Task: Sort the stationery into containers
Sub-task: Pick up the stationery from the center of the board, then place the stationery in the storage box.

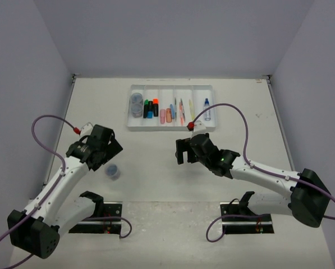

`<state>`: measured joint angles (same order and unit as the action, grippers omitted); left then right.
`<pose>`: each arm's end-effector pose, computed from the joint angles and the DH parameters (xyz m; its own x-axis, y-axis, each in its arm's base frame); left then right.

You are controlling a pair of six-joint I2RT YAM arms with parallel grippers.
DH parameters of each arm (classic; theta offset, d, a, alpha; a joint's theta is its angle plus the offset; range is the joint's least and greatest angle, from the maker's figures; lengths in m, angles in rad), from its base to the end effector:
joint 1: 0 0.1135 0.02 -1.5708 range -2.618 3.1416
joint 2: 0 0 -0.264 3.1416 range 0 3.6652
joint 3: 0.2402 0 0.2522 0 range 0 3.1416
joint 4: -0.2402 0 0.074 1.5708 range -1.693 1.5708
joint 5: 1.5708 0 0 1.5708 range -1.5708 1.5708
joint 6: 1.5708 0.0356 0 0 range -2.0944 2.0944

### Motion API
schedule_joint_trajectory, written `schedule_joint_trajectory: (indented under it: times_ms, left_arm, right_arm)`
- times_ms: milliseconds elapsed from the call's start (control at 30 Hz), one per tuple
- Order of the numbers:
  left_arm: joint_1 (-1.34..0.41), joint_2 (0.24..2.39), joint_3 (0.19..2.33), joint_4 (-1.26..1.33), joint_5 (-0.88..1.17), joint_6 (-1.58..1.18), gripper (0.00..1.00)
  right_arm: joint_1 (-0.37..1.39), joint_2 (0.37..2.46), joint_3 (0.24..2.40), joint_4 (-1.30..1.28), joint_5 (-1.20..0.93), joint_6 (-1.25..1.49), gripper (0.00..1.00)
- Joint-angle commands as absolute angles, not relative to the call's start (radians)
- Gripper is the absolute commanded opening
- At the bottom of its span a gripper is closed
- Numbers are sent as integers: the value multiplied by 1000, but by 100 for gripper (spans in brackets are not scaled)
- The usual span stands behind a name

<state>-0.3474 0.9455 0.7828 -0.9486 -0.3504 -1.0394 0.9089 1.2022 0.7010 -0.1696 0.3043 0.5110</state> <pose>0.1589 -0.0445 0.2508 -0.5793 -0.6514 -0.4900 -0.6370 0.7368 -0.2264 0.1640 0.1931 0.2276 -0.6308 -0.0504 -0.7743 -0.3438 0.9128 0.2206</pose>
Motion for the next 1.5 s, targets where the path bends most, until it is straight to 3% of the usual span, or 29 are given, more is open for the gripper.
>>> schedule_joint_trajectory:
  times_ms: [0,433,533,600,667,733,833,967,1200,1467]
  left_arm:
    - [-350,893,704,-979,-301,-1057,100]
    - [-351,1067,650,-894,-286,-1011,99]
    - [-351,1108,632,-843,-271,-1008,92]
    - [-351,1137,621,-824,-263,-996,73]
    - [-351,1155,623,-808,-264,-988,42]
    - [-351,1161,626,-800,-265,-979,16]
    - [-353,1160,651,-781,-268,-945,0]
    - [-351,1169,751,-754,-263,-833,0]
    - [-352,1258,920,-459,-217,-633,0]
    - [-351,1685,1290,-483,-152,-542,0]
  right_arm:
    - [910,1201,733,-143,330,499,99]
    - [908,1189,729,-150,336,498,99]
    - [908,1181,726,-149,335,499,99]
    - [910,1178,724,-150,336,499,99]
    - [910,1176,723,-149,337,499,99]
    - [908,1176,724,-149,337,497,99]
    - [908,1177,724,-150,339,498,99]
    - [908,1180,727,-152,339,495,99]
    - [909,1175,726,-149,337,493,99]
    - [908,1187,729,-160,354,489,99]
